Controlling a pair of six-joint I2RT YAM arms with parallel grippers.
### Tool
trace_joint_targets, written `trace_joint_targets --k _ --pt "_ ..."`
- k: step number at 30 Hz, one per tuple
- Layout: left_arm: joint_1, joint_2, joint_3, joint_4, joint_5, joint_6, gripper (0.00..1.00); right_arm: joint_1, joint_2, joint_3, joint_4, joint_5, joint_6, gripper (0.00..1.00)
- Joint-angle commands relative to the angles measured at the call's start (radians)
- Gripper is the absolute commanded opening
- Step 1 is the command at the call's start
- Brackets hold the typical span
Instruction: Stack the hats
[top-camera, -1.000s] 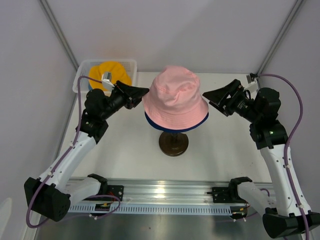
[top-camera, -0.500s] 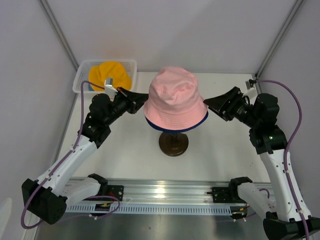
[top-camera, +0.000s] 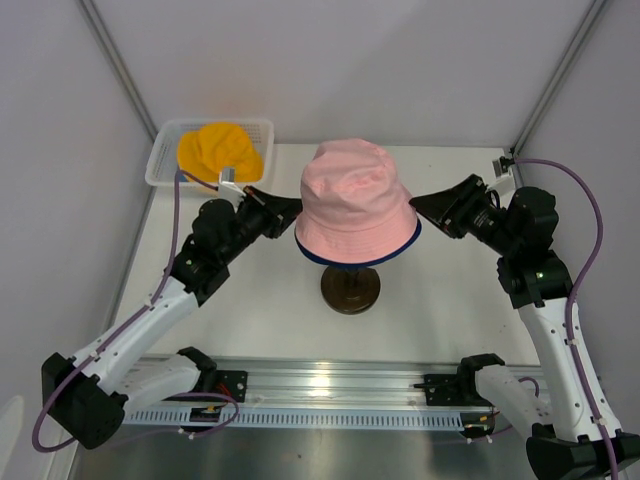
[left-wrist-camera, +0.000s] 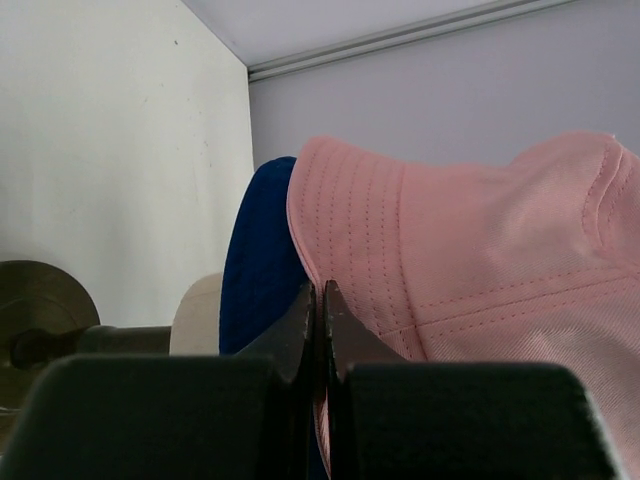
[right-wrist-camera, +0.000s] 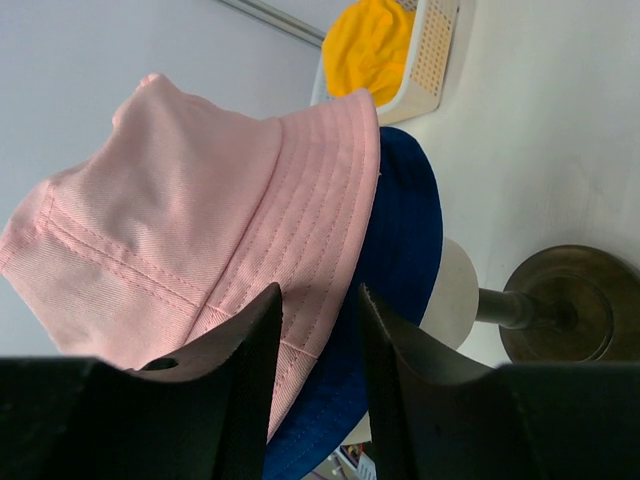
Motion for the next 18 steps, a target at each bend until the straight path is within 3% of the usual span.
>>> trace_joint_targets --k 1,6,16,17,18 --pt "-0.042 -0.003 -0.048 -0.136 -0.028 0.087 0.01 0.003 -0.012 0.0 0.051 0.019 0.01 0.39" --pt "-0.082 -0.011 -0.04 -0.159 -0.136 0.148 0.01 0.005 -0.002 0.002 0.075 0.015 0.02 0.28" --pt "-0.183 -0.025 -0.039 -0.19 -0.342 0.297 0.01 0.005 0.005 -0.006 0.106 0.017 0.039 0.16" --pt "-0.194 -0.023 -0.034 -0.196 -0.35 0.302 0.01 0.005 0.005 -0.004 0.108 0.015 0.036 0.14" --pt "-0.199 -0.022 -0.034 -0.199 -0.357 0.308 0.01 0.005 0.008 -0.004 0.105 0.019 0.036 0.06"
